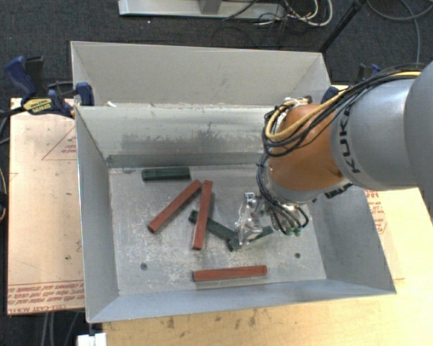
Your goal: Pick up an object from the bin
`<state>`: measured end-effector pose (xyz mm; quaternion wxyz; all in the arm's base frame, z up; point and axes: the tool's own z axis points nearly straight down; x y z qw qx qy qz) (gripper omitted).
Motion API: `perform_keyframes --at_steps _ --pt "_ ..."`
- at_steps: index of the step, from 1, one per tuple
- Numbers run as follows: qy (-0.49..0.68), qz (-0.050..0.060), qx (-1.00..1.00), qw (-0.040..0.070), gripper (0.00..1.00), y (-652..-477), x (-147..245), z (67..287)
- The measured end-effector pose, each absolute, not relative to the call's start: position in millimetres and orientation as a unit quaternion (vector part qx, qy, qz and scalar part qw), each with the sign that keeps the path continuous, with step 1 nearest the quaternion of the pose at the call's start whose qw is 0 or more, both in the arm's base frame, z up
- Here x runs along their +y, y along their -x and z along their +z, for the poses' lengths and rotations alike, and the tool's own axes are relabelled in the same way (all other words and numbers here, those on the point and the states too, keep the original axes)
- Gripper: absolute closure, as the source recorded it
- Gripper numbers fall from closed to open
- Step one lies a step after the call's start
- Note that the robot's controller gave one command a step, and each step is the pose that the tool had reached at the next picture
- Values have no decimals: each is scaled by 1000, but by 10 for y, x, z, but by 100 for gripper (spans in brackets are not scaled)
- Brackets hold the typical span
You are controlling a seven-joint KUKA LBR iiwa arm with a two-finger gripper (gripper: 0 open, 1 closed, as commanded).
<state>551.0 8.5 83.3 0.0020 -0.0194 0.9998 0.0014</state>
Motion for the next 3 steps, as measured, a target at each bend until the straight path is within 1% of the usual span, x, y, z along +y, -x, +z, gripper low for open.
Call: perform_keyframes --at_steps 1,2,3 --pt "19 1 1000 2 100 -5510 85 833" --pt "16 1 1000 0 100 -5539 32 1186" --pt "19 0 1000 0 100 -5621 88 1850"
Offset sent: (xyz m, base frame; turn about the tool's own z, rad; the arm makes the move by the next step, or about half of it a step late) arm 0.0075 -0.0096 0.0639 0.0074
